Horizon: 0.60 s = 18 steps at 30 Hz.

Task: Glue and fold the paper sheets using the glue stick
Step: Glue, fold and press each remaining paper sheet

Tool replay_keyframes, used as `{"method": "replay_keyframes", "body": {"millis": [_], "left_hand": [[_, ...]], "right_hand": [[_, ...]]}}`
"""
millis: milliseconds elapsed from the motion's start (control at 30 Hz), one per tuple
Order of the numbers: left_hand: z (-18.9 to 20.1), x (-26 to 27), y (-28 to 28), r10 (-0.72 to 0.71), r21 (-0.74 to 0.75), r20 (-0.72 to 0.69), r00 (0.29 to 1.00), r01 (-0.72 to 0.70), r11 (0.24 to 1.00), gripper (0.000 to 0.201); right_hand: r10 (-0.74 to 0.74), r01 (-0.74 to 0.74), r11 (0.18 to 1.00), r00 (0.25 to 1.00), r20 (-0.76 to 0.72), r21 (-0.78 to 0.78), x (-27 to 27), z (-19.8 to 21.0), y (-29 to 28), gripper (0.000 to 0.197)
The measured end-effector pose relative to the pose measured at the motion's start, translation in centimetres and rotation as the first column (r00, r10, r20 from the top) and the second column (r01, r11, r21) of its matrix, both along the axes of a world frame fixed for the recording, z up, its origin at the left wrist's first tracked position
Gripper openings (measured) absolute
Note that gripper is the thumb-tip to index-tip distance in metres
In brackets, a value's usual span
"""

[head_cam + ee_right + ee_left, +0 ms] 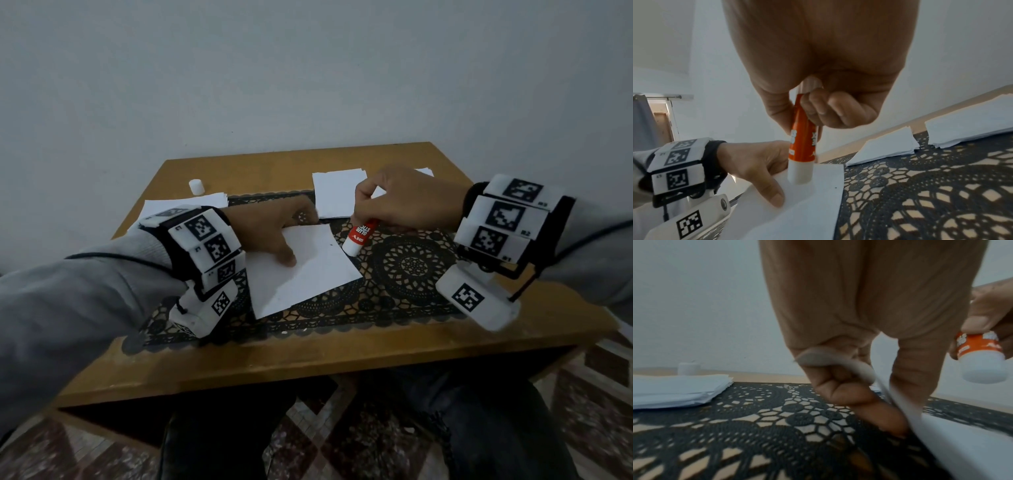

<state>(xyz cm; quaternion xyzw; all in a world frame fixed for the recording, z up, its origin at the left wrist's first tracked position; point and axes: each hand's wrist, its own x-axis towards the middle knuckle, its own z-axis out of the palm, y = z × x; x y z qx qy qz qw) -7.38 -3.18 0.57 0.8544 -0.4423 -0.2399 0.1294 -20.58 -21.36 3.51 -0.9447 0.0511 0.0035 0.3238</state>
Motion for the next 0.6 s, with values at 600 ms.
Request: {"method": "replay_keyframes", "body": {"millis": [600], "left_hand": [[-2.1, -1.1, 3.1, 0.179, 0.042, 0.178, 0.968, -0.190, 0.981, 0.057]], "right_hand": [[-0.022, 0.045, 0.983, 0.992, 0.126, -0.180, 4.1, -1.3, 3.1, 0.022]]}}
